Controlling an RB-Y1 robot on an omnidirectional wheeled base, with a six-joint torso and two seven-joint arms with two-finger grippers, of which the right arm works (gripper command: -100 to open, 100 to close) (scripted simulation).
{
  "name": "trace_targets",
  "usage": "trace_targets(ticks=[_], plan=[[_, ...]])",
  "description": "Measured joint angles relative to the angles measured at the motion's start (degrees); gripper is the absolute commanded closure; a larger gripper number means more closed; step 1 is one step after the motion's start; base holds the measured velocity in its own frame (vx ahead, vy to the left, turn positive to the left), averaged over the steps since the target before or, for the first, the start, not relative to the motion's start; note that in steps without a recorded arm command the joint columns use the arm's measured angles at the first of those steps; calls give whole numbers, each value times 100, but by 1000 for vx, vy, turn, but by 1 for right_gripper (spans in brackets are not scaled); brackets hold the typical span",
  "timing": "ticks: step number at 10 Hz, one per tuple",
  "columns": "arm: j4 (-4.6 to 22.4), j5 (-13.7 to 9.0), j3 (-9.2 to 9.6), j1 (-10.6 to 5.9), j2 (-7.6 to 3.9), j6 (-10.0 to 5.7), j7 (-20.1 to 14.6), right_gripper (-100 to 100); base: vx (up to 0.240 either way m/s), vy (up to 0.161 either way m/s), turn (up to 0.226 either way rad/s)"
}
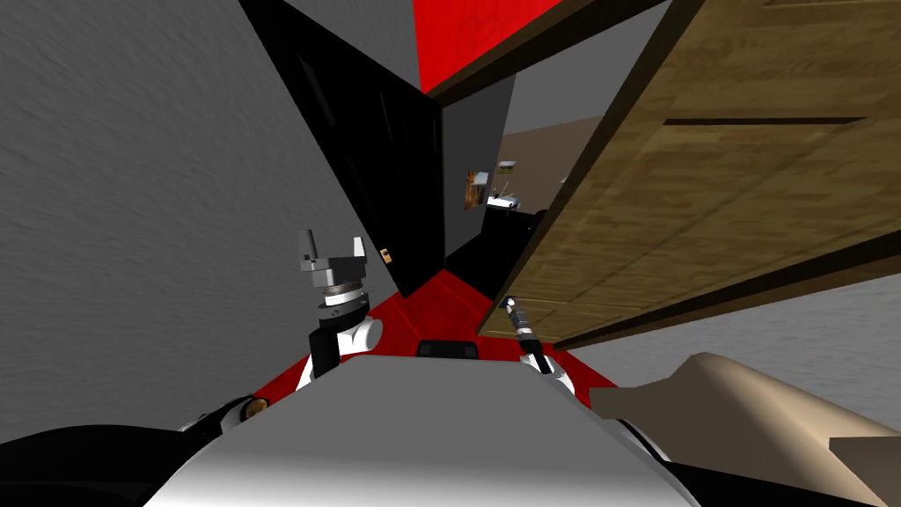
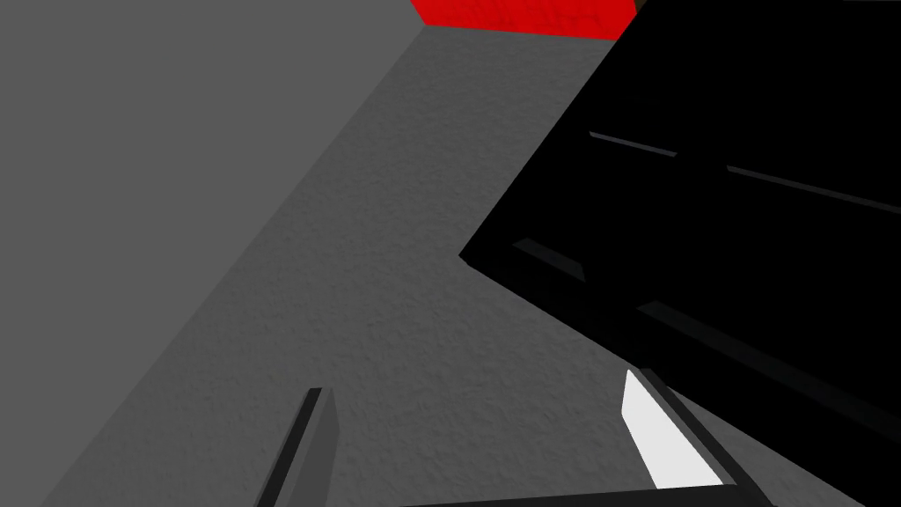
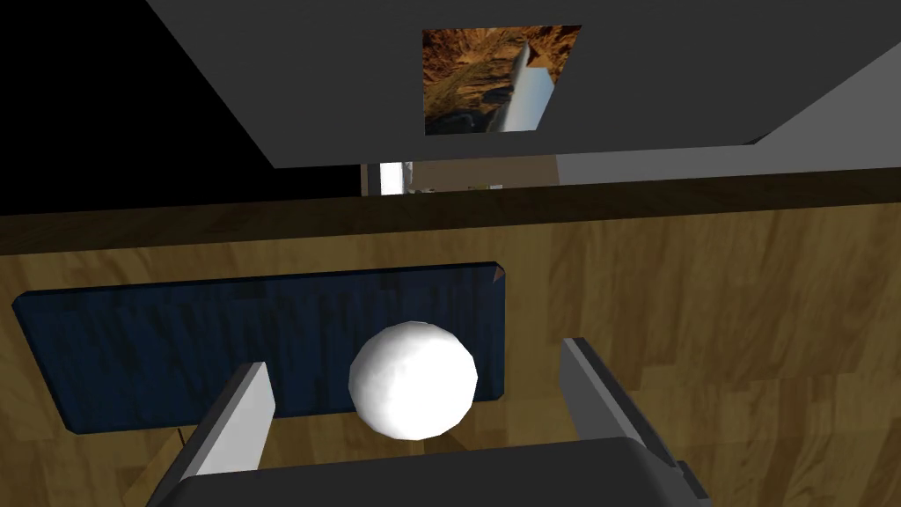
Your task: Pull the door open
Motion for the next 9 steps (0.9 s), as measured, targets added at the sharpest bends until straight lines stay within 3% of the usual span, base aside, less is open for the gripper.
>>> trace_targets(ticks=[1,7,9], plan=[[-2,2,1,-3,5,-6,8,100,-21,5,-5],[9,2,2,6,0,14,4,100,-33,-4,20],[-64,31,73,88,-109,-92,-95,100,-172,-60,80]])
